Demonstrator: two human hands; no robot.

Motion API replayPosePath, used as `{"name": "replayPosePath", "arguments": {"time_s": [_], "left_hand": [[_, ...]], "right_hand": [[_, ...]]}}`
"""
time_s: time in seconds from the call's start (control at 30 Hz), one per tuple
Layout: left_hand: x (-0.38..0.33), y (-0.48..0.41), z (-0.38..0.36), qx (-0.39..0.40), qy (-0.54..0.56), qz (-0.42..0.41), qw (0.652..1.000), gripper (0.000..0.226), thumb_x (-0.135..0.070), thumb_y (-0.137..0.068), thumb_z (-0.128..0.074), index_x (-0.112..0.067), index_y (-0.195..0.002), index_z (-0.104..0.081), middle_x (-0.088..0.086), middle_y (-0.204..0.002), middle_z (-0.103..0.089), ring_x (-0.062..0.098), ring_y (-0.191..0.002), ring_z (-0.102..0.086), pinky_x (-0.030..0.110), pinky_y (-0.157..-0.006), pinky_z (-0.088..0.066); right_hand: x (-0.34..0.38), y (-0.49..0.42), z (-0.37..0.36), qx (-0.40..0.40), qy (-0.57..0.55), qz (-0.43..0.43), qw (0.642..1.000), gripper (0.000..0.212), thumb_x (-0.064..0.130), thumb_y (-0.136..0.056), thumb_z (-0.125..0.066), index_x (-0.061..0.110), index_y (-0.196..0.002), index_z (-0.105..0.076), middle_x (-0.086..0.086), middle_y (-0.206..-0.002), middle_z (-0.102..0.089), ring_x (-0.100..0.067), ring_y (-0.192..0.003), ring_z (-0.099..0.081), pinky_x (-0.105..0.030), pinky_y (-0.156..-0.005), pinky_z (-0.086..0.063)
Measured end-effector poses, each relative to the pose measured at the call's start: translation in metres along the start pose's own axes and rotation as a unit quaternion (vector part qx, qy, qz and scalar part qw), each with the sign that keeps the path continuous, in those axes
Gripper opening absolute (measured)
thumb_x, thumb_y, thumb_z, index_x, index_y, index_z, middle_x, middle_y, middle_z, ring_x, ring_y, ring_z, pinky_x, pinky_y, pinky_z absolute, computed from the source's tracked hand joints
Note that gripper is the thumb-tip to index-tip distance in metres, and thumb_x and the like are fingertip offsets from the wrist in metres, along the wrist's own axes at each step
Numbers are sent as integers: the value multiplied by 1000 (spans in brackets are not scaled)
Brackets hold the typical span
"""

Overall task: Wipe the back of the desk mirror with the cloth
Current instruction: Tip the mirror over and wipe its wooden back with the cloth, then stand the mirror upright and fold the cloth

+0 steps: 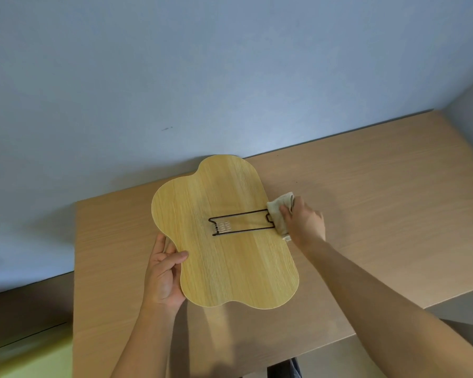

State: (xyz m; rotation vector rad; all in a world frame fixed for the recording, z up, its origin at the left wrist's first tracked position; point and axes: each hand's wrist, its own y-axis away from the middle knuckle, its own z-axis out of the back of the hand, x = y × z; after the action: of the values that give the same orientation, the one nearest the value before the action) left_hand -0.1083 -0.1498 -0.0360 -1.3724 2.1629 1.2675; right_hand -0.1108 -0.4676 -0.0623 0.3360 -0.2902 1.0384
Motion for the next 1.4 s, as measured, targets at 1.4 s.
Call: {"name": "replayPosePath", "arguments": {"time_s": [1.4], "left_hand": [[42, 55, -291, -68, -380, -170, 907, 81, 18, -86, -49, -27, -153, -50, 20, -126, -70, 33, -99, -70, 43, -89, -60]], "right_hand": [[-3, -34, 124, 165, 8, 223, 961, 51, 19, -90, -68, 30, -138, -54, -1, -104, -41, -25, -95, -48, -43, -82, -52]]}}
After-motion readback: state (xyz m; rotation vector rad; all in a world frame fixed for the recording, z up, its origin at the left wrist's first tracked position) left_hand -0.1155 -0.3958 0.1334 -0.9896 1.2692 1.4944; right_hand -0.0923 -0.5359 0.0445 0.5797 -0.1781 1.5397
